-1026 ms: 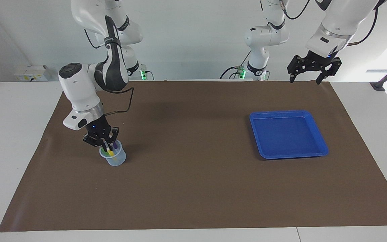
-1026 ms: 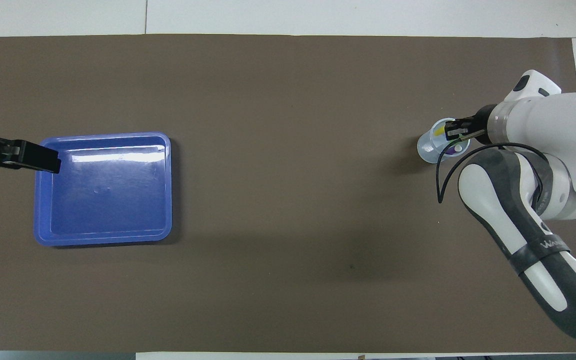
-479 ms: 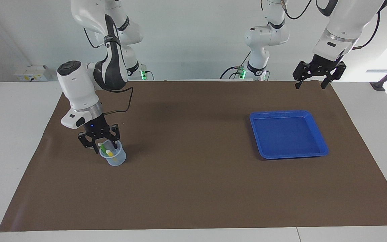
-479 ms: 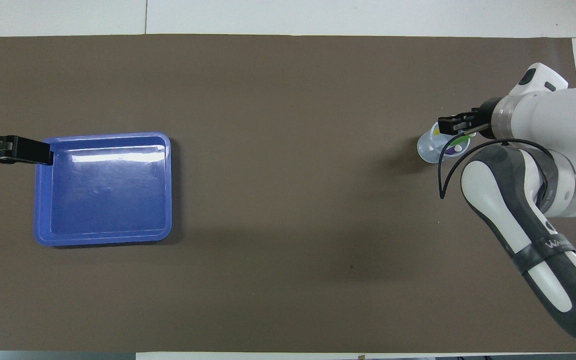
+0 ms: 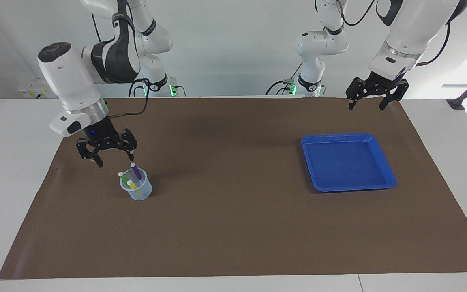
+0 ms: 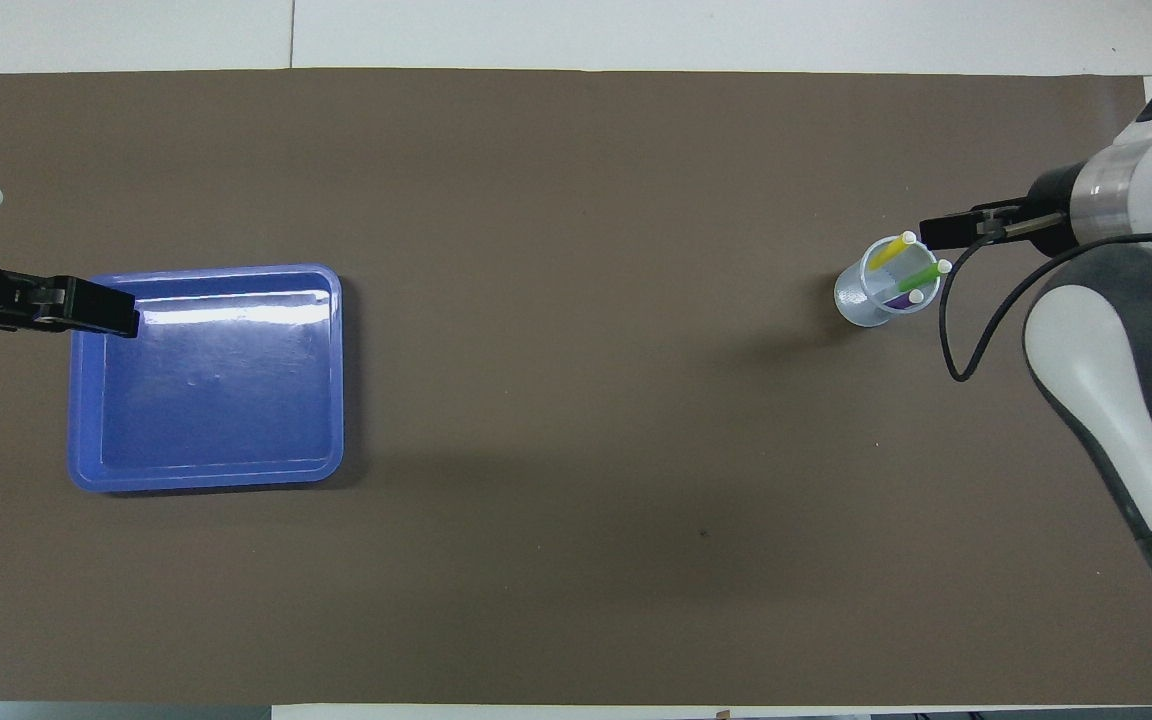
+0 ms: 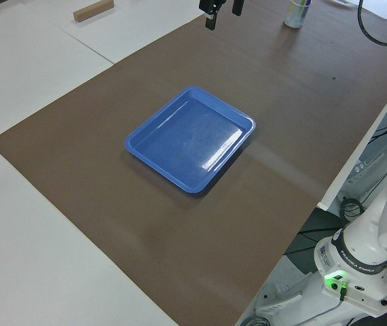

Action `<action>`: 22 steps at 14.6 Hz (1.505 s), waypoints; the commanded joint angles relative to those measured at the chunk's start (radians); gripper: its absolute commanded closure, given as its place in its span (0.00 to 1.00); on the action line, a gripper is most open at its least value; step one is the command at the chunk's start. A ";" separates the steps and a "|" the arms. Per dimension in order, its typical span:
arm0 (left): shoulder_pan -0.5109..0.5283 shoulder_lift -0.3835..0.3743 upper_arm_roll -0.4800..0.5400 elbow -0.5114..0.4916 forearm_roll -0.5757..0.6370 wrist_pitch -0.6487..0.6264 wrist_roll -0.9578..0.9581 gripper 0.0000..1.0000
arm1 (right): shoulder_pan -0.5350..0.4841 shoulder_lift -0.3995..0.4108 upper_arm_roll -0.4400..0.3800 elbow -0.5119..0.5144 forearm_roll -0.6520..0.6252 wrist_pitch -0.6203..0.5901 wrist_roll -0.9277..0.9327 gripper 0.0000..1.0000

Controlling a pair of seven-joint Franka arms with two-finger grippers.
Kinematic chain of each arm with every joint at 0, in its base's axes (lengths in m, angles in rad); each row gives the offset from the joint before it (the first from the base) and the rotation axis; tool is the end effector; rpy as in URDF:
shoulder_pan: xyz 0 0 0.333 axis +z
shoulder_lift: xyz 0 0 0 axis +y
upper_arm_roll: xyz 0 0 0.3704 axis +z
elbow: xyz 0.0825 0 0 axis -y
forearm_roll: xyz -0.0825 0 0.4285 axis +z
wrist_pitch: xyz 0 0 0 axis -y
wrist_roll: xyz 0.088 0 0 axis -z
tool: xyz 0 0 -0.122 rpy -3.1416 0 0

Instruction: Transfer and insert pens with both arms

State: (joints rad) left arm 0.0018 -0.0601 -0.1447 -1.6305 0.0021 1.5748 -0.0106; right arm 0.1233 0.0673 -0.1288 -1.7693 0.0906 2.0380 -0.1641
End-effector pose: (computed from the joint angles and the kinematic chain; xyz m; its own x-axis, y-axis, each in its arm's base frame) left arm 0.5711 -0.0847 0.6684 0.9913 -0.1317 0.0039 -0.1317 -0.9912 -0.0107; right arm 0.6530 0.0049 0.5627 0.9705 0.1192 0.2093 0.1314 -0.9903 -0.0451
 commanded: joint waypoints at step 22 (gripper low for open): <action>0.001 -0.012 0.020 -0.009 -0.010 -0.007 -0.006 0.00 | -0.085 -0.086 0.121 0.183 -0.129 -0.447 0.267 0.00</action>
State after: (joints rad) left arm 0.0052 -0.0607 -0.1316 -1.6300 0.0021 1.5741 -0.0113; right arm 0.0577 -0.0031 -0.0255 -1.5787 -0.0231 1.6046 0.0898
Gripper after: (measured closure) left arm 0.000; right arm 0.000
